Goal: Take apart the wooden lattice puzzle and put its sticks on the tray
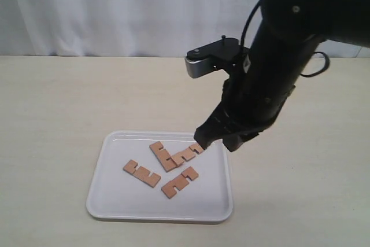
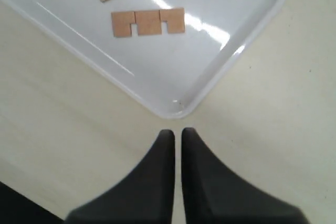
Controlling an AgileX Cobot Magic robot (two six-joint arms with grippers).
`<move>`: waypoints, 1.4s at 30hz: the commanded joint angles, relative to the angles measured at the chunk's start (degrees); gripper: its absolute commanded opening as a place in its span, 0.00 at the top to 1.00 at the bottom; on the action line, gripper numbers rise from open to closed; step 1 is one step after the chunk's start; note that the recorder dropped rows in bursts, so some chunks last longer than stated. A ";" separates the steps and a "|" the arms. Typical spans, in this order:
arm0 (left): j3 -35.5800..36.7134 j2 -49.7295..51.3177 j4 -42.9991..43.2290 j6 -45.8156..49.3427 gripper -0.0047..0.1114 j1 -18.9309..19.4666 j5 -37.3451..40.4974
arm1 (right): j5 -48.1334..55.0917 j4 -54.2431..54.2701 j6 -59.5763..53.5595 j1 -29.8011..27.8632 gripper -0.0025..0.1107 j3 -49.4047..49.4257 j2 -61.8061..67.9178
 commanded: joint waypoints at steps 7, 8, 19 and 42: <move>0.13 -0.19 -0.03 -0.18 0.96 -0.01 -0.64 | -0.13 0.10 3.84 -0.34 0.94 13.12 -16.87; 0.13 -0.19 -0.03 -0.18 0.96 -0.01 -0.64 | -0.74 0.36 3.84 -0.34 0.94 14.34 -18.76; 0.13 -0.19 -0.03 -0.18 0.96 -0.01 -0.64 | -13.71 3.24 3.63 -0.06 0.94 28.45 -38.28; 0.13 -0.19 -0.03 -0.18 0.96 -0.01 -0.64 | -64.98 -5.46 3.63 -0.06 0.94 60.38 -51.81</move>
